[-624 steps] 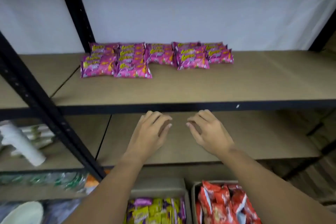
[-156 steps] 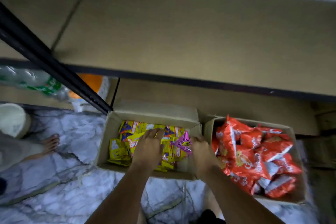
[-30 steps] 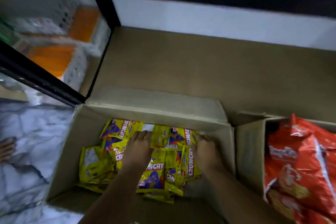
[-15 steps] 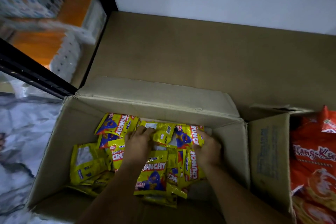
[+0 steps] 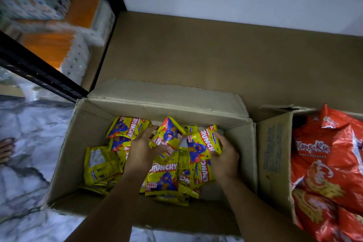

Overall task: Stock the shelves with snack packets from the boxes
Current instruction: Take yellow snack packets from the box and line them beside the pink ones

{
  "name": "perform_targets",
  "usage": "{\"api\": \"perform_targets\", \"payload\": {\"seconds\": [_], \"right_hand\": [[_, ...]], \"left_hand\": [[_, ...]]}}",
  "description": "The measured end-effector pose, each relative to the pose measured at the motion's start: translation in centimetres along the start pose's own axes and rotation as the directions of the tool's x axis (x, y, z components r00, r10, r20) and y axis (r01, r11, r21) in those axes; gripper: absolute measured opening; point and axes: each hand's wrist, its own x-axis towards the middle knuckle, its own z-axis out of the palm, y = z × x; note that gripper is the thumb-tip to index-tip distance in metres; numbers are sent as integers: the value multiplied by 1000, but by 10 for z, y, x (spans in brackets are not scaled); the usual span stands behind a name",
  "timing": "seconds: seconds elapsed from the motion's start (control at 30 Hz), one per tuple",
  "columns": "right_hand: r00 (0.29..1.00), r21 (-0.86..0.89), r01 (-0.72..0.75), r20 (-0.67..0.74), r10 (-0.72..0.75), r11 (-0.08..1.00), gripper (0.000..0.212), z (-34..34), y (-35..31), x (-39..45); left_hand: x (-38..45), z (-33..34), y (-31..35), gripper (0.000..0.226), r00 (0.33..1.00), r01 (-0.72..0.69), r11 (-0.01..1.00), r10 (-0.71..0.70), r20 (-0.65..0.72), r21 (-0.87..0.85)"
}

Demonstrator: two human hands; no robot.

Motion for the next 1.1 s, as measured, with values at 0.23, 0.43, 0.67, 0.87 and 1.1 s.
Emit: {"api": "perform_targets", "payload": {"seconds": [0.23, 0.43, 0.67, 0.87, 1.1], "right_hand": [[997, 92, -75, 2, 75, 993, 44, -5, -4, -6], [994, 102, -108, 14, 108, 989, 20, -2, -1, 0], [999, 5, -31, -8, 31, 1000, 30, -20, -11, -12], [997, -10, 43, 71, -42, 999, 42, -80, -61, -45], [978, 63, 188, 81, -192, 980, 39, -192, -152, -104]], "left_hand": [[-5, 15, -11, 42, 972, 215, 954, -231, -54, -210], [-5, 37, -23, 32, 959, 247, 903, -279, -43, -351], [-20, 31, -1, 50, 970, 221, 938, -239, -35, -268], [-45, -6, 51, 38, 986, 124, 950, -150, -70, -286], [-88, -92, 184, 11, 989, -114, 978, 96, -112, -173]]}}
